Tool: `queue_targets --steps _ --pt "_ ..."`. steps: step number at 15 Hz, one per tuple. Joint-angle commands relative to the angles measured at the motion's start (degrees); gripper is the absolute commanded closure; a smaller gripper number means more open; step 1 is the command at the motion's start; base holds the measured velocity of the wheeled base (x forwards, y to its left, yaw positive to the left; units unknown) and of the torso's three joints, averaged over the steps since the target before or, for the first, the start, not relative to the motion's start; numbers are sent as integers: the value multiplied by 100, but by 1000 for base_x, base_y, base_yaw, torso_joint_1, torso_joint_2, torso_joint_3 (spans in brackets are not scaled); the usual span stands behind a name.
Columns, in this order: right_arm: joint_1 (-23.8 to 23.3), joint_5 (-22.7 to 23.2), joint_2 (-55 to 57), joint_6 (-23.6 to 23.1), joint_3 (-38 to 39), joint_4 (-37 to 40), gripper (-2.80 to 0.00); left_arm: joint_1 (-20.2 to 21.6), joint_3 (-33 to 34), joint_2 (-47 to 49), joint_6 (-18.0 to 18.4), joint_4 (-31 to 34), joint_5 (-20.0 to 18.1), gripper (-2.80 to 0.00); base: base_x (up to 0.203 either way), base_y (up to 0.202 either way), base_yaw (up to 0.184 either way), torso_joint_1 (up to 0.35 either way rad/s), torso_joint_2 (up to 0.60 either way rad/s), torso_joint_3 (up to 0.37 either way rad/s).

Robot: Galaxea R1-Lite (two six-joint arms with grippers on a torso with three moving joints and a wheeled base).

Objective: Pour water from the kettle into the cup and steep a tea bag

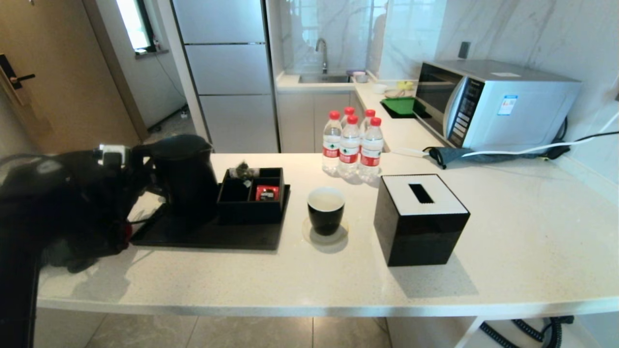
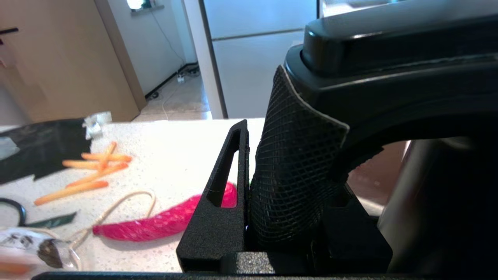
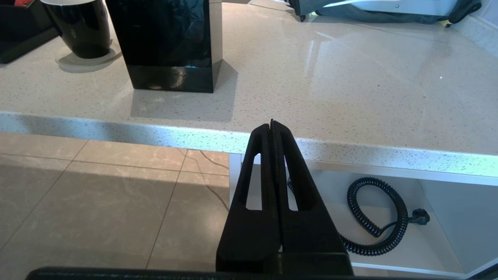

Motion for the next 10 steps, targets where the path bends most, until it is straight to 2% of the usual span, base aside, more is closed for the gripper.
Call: queue_targets --steps 1,10 --pt "0 6 7 -10 0 -1 0 2 166 -298 -18 -81 1 0 0 0 0 0 0 0" --pt "0 6 7 -2 0 -1 0 23 1589 -1321 -55 -555 1 0 0 0 0 0 0 0"
